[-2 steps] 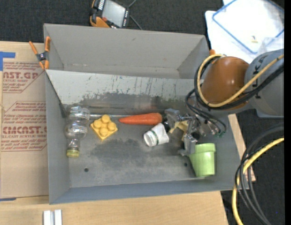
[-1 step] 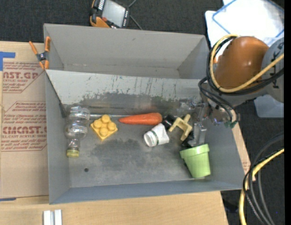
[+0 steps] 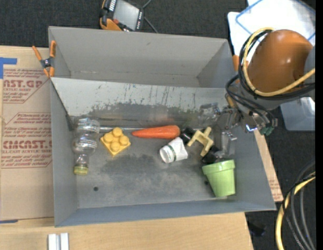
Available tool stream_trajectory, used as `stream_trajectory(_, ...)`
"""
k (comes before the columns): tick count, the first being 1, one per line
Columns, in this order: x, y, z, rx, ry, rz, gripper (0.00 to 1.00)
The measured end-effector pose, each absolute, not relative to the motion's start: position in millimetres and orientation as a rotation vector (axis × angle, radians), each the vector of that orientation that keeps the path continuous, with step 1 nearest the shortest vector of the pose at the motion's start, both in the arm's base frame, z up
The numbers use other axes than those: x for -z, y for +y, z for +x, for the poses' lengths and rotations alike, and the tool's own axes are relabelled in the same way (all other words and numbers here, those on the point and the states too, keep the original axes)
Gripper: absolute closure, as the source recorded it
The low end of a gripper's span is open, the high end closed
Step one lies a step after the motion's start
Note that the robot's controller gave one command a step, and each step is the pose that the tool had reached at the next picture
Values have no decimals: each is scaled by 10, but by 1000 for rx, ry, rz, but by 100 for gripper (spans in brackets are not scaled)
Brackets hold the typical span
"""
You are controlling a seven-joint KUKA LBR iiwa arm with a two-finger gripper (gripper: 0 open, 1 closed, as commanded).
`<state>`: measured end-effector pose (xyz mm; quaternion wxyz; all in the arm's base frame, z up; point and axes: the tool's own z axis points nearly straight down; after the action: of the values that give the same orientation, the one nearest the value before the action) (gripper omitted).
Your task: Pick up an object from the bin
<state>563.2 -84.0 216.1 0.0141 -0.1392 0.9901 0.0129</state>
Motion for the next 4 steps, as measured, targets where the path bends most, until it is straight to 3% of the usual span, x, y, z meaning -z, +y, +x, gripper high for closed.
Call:
stream_trajectory(1, -1554, -570, 5809, -22, 3080, -470, 0)
stream_trajectory(2, -1660, -491, 5496, -32, 3078, -400, 0)
stream_trajectory(3, -2757, -507, 5526, -24, 3071, -480, 0)
stream_trajectory(4, -1754, -853, 5174, -37, 3093, -379, 100)
